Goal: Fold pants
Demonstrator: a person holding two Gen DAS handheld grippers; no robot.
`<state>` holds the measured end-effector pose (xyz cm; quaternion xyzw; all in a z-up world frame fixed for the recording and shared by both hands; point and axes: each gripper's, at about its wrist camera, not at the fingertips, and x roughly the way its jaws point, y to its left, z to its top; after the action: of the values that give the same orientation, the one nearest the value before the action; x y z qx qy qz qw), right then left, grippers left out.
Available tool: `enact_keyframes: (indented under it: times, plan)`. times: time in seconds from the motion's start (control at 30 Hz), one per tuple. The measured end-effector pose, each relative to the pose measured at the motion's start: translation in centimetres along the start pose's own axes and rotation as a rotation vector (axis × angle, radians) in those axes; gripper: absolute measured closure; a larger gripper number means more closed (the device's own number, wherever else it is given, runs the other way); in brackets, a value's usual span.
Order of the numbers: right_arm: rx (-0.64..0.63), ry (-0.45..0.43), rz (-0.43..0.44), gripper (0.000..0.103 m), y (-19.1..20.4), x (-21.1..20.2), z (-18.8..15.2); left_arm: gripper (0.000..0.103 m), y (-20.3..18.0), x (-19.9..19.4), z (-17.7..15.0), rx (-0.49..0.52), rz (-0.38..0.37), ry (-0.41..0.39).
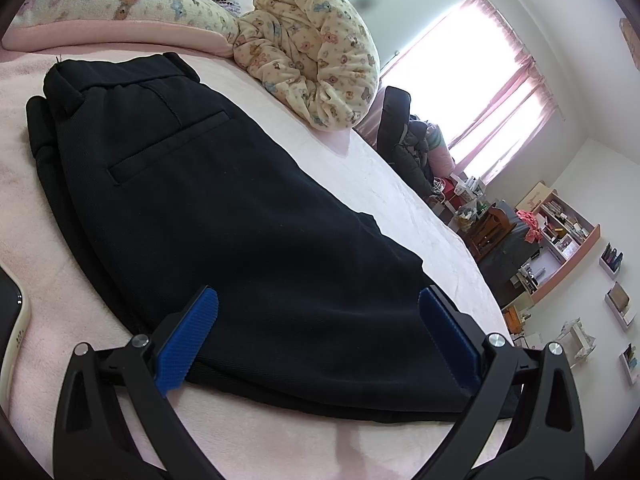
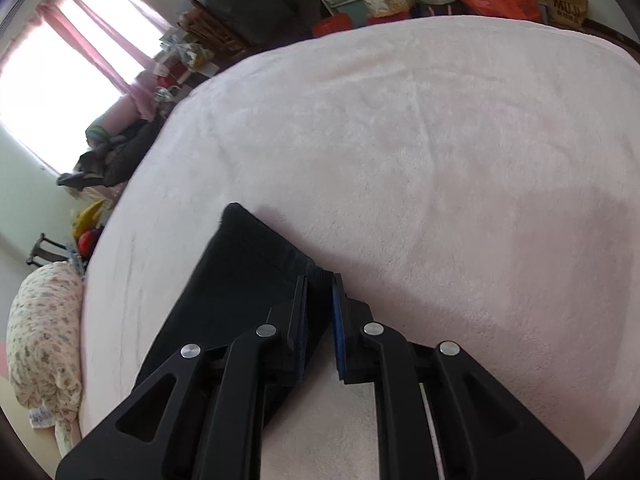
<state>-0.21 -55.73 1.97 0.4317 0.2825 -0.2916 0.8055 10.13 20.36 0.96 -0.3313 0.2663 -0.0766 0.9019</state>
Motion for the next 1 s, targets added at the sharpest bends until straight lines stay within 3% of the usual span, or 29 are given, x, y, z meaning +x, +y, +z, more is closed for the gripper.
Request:
enact_keyframes:
  times: [0.03,0.07,0.1,0.17,0.2,0.4,0.6,0.73,0.93,1.0]
  plan:
    - [0.021,0.001,0.024,0.071,-0.6,-0.5,-0.1,0.002,0.0,0.0,0.0,-0.001,-0.002,0.0]
    - [0.058,-0.003,0.047,0.044,-1.5,-1.2,-0.2,0.002,0.0,0.0,0.0,-0.001,-0.002,0.0]
    - [0.092,-0.019,0.054,0.033,-2.0,-1.3,0.0,0.002,0.0,0.0,0.0,0.0,-0.001,0.0]
    - [0.166,-0.041,0.068,0.034,-3.5,-1.7,0.0,0.002,0.0,0.0,0.0,-0.002,-0.004,-0.001]
    - [0.179,-0.028,0.083,0.042,-3.9,-1.4,0.1,0.002,0.0,0.0,0.0,-0.003,-0.005,-0.001]
    - [0.172,0.046,0.182,0.058,-3.6,0.9,-0.2,0.002,0.2,-0.2,0.0,-0.012,-0.023,-0.009]
    - [0.191,0.096,0.27,0.06,-2.4,2.3,-1.1,0.002,0.3,-0.3,0.1,-0.019,-0.034,-0.014]
    - [0.283,0.081,0.318,0.061,-3.0,2.6,-1.3,0.002,0.4,-0.3,0.1,-0.019,-0.035,-0.014]
    - [0.36,0.076,0.338,0.072,-3.5,3.1,-1.3,0.002,0.4,-0.4,0.1,-0.019,-0.035,-0.014]
    - [0.363,0.073,0.324,0.089,-3.4,3.2,-1.3,0.002,0.4,-0.4,0.1,-0.019,-0.035,-0.014]
